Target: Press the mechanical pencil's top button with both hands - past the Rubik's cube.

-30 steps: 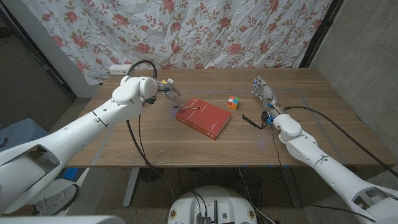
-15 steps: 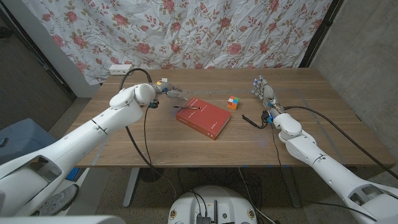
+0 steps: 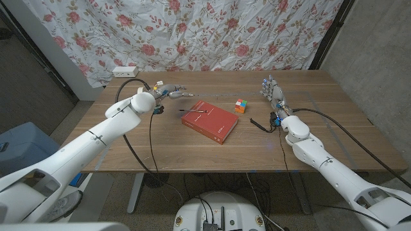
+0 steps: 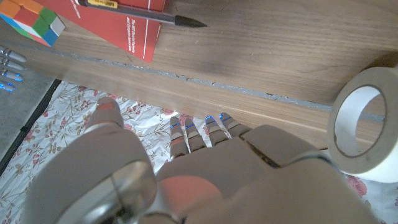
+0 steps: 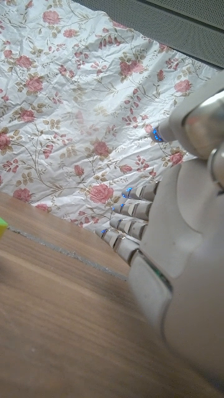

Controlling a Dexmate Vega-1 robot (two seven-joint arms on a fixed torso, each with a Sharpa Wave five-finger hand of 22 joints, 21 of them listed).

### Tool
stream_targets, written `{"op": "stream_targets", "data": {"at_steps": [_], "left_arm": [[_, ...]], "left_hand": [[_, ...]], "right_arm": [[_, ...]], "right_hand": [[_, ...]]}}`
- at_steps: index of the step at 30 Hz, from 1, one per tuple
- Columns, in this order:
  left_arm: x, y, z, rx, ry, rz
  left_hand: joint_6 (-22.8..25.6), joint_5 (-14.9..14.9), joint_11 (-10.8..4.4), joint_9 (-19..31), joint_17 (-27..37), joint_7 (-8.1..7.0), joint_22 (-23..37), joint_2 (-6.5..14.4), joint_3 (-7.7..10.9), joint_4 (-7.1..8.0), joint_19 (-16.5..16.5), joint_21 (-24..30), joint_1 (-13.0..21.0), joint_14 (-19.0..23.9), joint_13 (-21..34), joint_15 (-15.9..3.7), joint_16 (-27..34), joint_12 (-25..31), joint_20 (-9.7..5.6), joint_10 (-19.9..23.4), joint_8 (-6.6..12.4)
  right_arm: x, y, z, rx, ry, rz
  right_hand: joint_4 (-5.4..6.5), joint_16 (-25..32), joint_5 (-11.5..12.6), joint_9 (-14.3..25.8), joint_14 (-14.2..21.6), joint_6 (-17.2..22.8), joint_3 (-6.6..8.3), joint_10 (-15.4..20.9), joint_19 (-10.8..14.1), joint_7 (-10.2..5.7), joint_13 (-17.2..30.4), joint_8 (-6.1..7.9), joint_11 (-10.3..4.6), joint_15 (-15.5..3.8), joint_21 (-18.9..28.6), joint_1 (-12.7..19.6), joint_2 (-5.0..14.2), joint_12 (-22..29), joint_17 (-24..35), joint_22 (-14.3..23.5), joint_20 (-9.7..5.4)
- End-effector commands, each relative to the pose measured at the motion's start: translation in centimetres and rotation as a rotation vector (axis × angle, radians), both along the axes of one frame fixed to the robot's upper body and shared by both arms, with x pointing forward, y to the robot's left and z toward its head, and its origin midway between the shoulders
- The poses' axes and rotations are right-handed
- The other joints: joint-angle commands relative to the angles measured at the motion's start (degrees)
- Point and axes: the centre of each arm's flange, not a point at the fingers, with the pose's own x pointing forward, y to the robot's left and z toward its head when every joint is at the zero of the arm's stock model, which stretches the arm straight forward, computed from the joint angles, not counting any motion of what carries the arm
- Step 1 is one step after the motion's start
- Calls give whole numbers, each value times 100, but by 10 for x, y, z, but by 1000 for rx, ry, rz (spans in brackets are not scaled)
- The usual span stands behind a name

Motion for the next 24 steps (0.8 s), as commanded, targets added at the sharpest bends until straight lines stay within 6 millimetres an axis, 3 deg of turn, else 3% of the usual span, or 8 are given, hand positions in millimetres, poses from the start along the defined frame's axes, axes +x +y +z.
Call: {"op": "stream_targets", "data": {"at_steps": [1,14,19,24], "left_arm": [[11,16,-15,-203,-87,-43],[21,18,-42,-371,-154,-54],[30,14,-47,-434,-185,-86],[40,9,-53,-503,-210,-115]], "left_hand": [[-21,57,60,6,20,70,-3,233,111,28,82,38,-19,102,-1,-173,41,35,-114,1,34],[94,71,130,2,18,135,-3,474,228,52,348,83,-134,332,-5,-204,68,82,-118,168,69],[184,68,130,-4,20,127,-2,564,310,64,560,119,-207,460,-5,-138,72,92,44,251,77],[265,66,144,-6,17,160,-5,577,371,28,690,130,-209,556,-5,-163,75,112,57,350,85]], "right_arm": [[3,8,6,13,-12,12],[8,20,2,27,9,30],[8,22,1,25,19,26],[7,20,0,40,25,21]], "right_hand": [[43,38,41,-3,67,-9,8,64,70,21,16,36,20,5,35,11,114,24,-2,11,-1],[79,42,49,-2,103,86,-12,114,99,29,18,73,38,-10,39,3,107,38,-8,11,-10],[93,38,53,-2,99,85,-15,110,109,33,18,69,38,-3,41,2,113,35,-9,11,-10],[102,38,55,-1,108,104,-19,128,120,10,19,74,51,6,43,3,112,40,-11,11,-9]]}}
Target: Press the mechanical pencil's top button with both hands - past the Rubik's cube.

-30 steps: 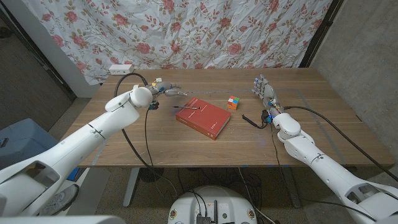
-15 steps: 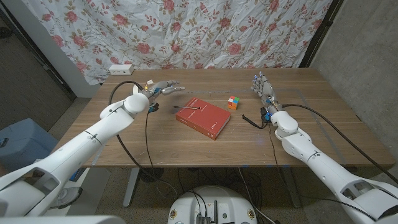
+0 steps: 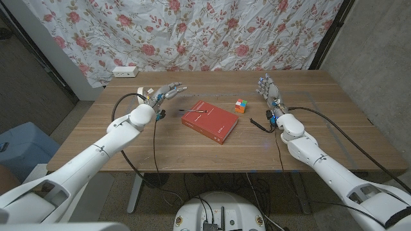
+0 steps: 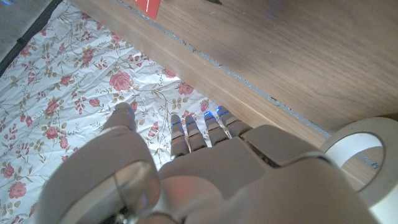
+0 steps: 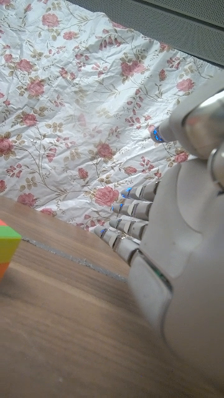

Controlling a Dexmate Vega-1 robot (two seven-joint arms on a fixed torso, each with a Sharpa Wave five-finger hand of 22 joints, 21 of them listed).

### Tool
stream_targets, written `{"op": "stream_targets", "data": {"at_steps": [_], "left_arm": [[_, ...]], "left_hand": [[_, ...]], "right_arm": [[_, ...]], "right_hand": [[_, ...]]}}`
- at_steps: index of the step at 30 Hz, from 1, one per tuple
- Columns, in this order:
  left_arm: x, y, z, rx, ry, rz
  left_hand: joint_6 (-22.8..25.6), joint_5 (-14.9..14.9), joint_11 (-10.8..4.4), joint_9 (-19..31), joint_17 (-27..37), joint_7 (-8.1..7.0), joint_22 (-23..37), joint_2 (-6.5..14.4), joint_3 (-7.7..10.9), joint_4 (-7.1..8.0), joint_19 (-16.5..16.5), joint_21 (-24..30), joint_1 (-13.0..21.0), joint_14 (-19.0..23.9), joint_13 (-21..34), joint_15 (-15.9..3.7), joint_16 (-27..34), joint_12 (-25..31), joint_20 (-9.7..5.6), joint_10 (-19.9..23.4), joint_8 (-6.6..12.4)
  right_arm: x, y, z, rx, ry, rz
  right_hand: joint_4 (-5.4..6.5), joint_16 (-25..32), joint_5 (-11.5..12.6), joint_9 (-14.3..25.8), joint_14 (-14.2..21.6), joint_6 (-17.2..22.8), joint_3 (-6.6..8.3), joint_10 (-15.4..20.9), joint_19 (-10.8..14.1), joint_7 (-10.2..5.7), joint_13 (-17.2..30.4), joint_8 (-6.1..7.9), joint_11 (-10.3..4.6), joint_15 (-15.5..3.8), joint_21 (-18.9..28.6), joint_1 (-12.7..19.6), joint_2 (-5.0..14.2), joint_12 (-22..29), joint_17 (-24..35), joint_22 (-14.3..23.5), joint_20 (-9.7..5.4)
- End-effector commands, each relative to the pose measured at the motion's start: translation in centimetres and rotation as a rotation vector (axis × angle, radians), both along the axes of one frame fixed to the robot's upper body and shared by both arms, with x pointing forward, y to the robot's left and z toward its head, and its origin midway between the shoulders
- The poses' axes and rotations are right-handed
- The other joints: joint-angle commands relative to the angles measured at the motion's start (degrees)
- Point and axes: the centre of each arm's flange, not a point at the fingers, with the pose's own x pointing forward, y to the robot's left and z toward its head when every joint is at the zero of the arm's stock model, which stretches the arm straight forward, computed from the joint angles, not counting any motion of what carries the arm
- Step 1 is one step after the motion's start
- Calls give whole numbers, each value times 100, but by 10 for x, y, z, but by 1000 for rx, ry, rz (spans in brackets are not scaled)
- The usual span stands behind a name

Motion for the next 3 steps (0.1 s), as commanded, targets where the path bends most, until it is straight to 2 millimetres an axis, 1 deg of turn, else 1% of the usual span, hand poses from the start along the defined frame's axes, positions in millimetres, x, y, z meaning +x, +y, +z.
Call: {"op": "stream_targets", "data": {"at_steps": [1,2,3], "left_arm": [[19,-5,-17,-170,-75,-57],[19,-7,-18,-219,-95,-94],[14,-11,-14,-274,-136,-147]], "left_hand": [[114,44,-16,-7,16,25,-6,75,100,-25,166,35,17,146,-5,-150,50,46,0,137,44],[162,44,-31,-7,16,29,-6,80,124,-35,207,35,15,186,-5,-154,53,50,-10,168,52],[191,45,-24,-7,16,42,-6,89,138,-38,219,33,13,206,-5,-150,54,52,-1,186,58]], "right_arm": [[1,3,-1,19,20,-3],[-2,4,2,33,19,18],[-8,9,7,49,2,51]], "right_hand": [[33,36,25,-2,44,85,4,78,38,-15,18,28,0,1,38,4,112,40,15,11,-7],[35,35,25,-2,43,86,4,76,40,-18,19,28,-1,-1,38,5,112,38,15,11,-9],[36,34,26,-2,43,84,4,79,40,-19,19,26,-4,6,38,6,113,39,14,11,-13]]}}
